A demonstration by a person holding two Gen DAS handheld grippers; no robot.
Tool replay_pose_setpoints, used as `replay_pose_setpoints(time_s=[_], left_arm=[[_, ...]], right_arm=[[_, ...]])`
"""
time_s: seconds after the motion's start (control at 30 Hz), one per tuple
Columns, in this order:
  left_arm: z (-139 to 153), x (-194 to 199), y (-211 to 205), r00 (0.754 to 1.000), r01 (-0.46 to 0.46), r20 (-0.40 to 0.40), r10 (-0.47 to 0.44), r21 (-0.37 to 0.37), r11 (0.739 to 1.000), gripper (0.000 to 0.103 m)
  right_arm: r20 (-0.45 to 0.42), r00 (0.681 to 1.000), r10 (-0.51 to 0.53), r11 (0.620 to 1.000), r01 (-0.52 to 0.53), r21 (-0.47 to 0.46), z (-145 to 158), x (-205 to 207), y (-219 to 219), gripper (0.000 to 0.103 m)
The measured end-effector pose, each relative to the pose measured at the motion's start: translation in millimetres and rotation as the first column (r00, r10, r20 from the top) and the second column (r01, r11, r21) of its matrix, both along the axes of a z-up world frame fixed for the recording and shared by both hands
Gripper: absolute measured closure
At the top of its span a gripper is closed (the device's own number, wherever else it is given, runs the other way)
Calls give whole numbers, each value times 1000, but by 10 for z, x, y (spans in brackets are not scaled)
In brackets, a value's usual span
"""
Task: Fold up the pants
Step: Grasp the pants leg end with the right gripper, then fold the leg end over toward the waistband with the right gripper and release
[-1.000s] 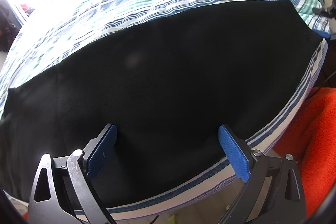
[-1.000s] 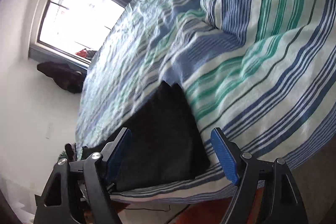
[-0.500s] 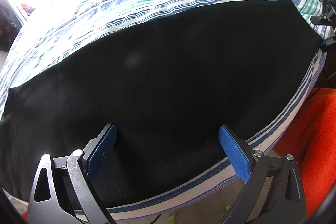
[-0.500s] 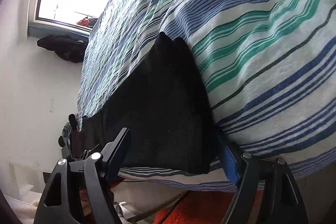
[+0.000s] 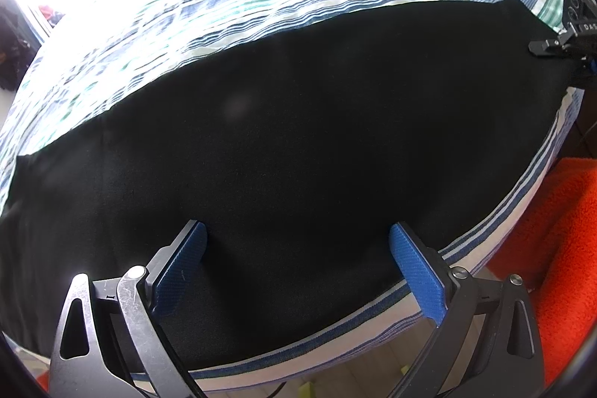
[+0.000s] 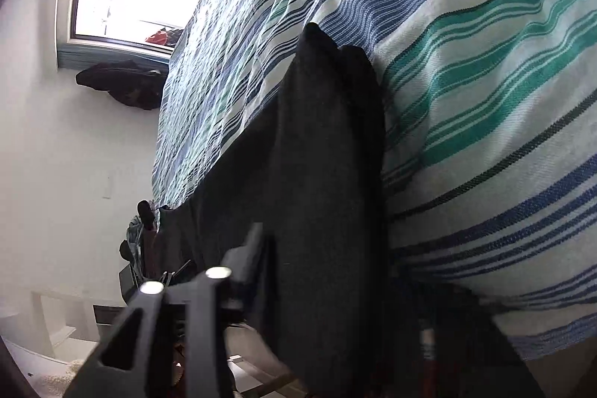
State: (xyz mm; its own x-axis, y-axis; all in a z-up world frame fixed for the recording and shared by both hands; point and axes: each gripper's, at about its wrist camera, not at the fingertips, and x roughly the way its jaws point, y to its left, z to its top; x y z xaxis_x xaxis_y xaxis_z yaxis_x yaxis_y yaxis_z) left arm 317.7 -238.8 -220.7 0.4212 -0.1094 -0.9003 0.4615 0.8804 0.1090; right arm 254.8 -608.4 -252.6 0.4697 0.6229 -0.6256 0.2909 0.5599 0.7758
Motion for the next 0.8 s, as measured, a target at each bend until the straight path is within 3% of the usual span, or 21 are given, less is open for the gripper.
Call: replay_pose_setpoints(time_s=[0.23, 0.37, 0.5, 0.63, 0.8], left_arm=[[-5, 19, 25, 1000, -5, -3, 5, -9, 1000, 1], [168, 124, 186, 996, -27, -86, 20, -83, 996, 3], [474, 228, 708, 989, -136, -86, 122, -178, 975, 3], [688, 254, 1450, 963, -270, -70, 261, -226, 936, 3], [731, -22, 2319, 923, -376, -25, 384, -275, 885, 3]], right_arm=[[148, 988, -42, 995, 27, 99, 406, -61, 98, 86], [216, 976, -14, 995, -7, 95, 810, -9, 309, 86], [307, 951, 41, 995, -67, 77, 1318, 115, 727, 86], [381, 919, 105, 988, -141, 67, 1732, 295, 1334, 86], [411, 901, 142, 975, -198, 97, 1851, 558, 2255, 86]])
